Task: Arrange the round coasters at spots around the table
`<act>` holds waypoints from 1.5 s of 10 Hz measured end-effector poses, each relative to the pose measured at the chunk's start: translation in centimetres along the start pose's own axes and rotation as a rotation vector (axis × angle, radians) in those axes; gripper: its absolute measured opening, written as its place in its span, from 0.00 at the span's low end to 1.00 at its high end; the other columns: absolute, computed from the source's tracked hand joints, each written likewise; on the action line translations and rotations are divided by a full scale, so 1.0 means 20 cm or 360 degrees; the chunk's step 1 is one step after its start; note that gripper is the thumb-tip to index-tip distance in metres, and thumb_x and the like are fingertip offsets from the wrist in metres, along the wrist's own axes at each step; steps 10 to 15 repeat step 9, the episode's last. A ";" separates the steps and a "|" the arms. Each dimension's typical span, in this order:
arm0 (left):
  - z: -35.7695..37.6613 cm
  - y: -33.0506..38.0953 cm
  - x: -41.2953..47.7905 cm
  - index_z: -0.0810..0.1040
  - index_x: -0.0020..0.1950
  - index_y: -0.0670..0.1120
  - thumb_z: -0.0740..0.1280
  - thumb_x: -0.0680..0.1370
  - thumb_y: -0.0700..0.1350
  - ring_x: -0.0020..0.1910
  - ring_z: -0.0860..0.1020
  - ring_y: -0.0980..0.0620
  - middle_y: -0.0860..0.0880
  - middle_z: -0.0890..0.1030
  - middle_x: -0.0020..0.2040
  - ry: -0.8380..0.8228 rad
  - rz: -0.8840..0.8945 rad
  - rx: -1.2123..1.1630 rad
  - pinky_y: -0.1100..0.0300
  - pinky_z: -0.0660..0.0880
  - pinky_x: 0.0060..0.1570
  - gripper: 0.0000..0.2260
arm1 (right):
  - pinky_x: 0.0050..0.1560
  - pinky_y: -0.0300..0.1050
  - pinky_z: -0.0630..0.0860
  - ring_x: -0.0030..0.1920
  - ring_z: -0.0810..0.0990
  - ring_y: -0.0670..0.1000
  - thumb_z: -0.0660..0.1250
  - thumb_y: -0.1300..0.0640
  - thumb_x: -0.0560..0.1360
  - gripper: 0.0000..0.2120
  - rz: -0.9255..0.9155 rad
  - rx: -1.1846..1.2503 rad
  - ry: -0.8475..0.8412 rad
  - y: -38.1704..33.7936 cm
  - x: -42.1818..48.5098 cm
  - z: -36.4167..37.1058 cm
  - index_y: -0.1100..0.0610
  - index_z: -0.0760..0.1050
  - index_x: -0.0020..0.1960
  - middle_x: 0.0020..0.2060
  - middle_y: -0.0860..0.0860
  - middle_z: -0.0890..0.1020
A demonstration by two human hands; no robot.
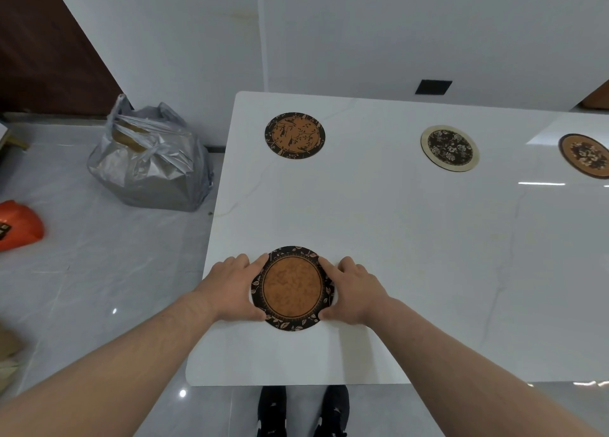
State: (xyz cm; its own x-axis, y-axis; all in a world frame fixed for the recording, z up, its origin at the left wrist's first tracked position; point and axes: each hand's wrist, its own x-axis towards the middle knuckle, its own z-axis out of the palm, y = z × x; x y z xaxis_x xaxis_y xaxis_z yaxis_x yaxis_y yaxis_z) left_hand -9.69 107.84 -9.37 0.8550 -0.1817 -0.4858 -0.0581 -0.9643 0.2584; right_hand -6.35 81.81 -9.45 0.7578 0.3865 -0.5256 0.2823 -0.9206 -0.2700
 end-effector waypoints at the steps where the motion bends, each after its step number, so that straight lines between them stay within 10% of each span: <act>1: 0.00 0.00 0.00 0.46 0.78 0.57 0.69 0.61 0.68 0.58 0.67 0.50 0.52 0.68 0.56 -0.0015 0.0001 -0.0012 0.56 0.66 0.62 0.53 | 0.62 0.52 0.72 0.62 0.69 0.56 0.72 0.36 0.62 0.52 0.0027 0.0026 0.0012 -0.01 0.00 0.00 0.41 0.47 0.77 0.64 0.52 0.66; 5: 0.00 0.02 -0.02 0.43 0.78 0.54 0.68 0.66 0.66 0.58 0.67 0.49 0.50 0.67 0.57 -0.0073 0.0014 0.0079 0.56 0.67 0.60 0.50 | 0.61 0.55 0.73 0.65 0.67 0.58 0.72 0.39 0.66 0.50 0.0127 0.0071 -0.0075 -0.06 -0.01 -0.01 0.42 0.44 0.77 0.66 0.54 0.64; 7: -0.14 0.07 -0.08 0.62 0.73 0.51 0.64 0.75 0.56 0.61 0.69 0.49 0.50 0.70 0.62 0.0077 0.0024 -0.0102 0.56 0.70 0.59 0.28 | 0.67 0.51 0.69 0.69 0.68 0.56 0.62 0.44 0.78 0.32 0.0129 0.0238 0.0139 -0.08 -0.18 -0.15 0.52 0.57 0.77 0.70 0.53 0.69; 9: -0.33 0.18 -0.13 0.56 0.78 0.49 0.58 0.80 0.54 0.77 0.55 0.53 0.51 0.57 0.78 0.0268 0.0146 -0.0166 0.57 0.54 0.74 0.27 | 0.65 0.50 0.69 0.68 0.70 0.55 0.59 0.50 0.78 0.24 0.0122 0.0010 0.0556 0.00 -0.43 -0.33 0.55 0.65 0.72 0.67 0.51 0.73; 15: -0.33 0.18 -0.13 0.56 0.78 0.49 0.58 0.80 0.54 0.77 0.55 0.53 0.51 0.57 0.78 0.0268 0.0146 -0.0166 0.57 0.54 0.74 0.27 | 0.65 0.50 0.69 0.68 0.70 0.55 0.59 0.50 0.78 0.24 0.0122 0.0010 0.0556 0.00 -0.43 -0.33 0.55 0.65 0.72 0.67 0.51 0.73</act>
